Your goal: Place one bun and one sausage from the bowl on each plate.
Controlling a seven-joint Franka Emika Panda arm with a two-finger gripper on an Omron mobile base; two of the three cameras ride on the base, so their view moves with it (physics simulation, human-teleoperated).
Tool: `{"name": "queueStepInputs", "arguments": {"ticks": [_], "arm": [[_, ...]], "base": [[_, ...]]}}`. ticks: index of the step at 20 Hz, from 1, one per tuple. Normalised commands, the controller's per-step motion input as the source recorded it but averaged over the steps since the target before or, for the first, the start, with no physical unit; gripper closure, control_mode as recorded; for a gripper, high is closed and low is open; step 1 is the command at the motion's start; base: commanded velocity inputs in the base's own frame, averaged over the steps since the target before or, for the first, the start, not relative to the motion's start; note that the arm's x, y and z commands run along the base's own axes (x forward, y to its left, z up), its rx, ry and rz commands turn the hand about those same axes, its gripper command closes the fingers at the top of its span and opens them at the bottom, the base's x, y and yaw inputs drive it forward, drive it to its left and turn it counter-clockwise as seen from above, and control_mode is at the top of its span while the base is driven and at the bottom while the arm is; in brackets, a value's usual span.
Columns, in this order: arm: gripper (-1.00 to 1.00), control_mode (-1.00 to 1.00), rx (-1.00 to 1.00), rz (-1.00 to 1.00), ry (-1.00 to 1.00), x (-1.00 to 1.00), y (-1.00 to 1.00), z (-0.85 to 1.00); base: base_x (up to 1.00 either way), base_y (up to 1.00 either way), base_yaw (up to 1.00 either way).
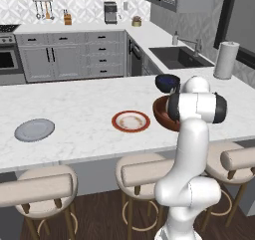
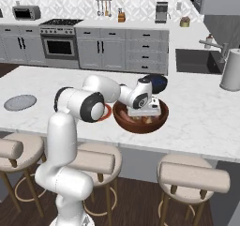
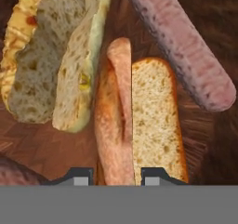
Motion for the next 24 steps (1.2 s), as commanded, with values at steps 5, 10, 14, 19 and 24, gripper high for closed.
{"name": "queueStepInputs", "arguments": {"ticks": [5, 10, 14, 19, 24], "arm": [[1.0, -1.0, -0.01, 0.0, 0.0, -0.05, 0.01, 0.37], [1.0, -1.0, 0.0, 0.0, 0.0, -0.45, 0.26, 0.96], [1.0, -1.0, 0.0, 0.0, -0.01, -0.3, 0.94, 0.42], [1.0, -1.0, 0.0, 0.0, -0.11, -0.14, 1.0, 0.27], [1.0, -1.0, 0.0, 0.0, -0.01, 0.0, 1.0, 0.22]], "base": [[0.0, 0.0, 0.0], [0.0, 0.0, 0.0], [0.0, 0.0, 0.0], [0.0, 0.0, 0.0], [0.0, 0.0, 0.0]]}}
